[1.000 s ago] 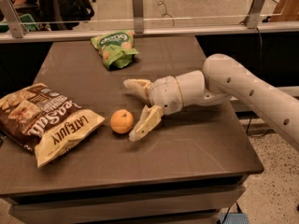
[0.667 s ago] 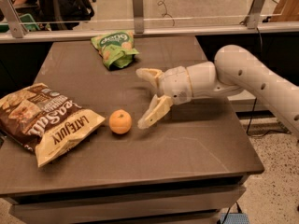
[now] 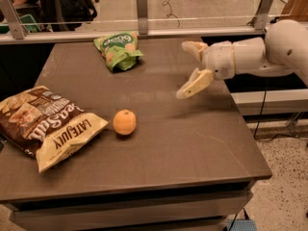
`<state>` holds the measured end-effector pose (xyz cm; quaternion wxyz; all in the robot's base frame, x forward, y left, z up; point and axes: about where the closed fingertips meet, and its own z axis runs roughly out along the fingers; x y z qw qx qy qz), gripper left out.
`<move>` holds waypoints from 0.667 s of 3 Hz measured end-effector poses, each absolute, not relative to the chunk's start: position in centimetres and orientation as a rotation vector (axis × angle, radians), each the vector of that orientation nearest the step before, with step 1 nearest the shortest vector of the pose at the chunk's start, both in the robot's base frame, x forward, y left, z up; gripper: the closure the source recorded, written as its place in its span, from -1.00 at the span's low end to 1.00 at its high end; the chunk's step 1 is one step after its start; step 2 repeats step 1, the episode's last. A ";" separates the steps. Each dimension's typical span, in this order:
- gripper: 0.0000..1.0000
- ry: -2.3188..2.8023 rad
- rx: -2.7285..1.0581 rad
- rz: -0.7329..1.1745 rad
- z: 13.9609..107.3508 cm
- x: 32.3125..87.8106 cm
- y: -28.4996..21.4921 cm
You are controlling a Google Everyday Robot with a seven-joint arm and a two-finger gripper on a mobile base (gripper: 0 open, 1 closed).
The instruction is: Move orange near brown chip bag
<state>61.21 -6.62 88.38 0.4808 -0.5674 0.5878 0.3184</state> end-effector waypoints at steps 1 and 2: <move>-1.00 1.422 -1.369 0.744 89.7 62.0 -7.5; -1.00 1.422 -1.369 0.744 89.7 62.0 -7.5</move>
Offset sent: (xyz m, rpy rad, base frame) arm 0.0000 0.0000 0.0000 0.0000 0.0000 0.0000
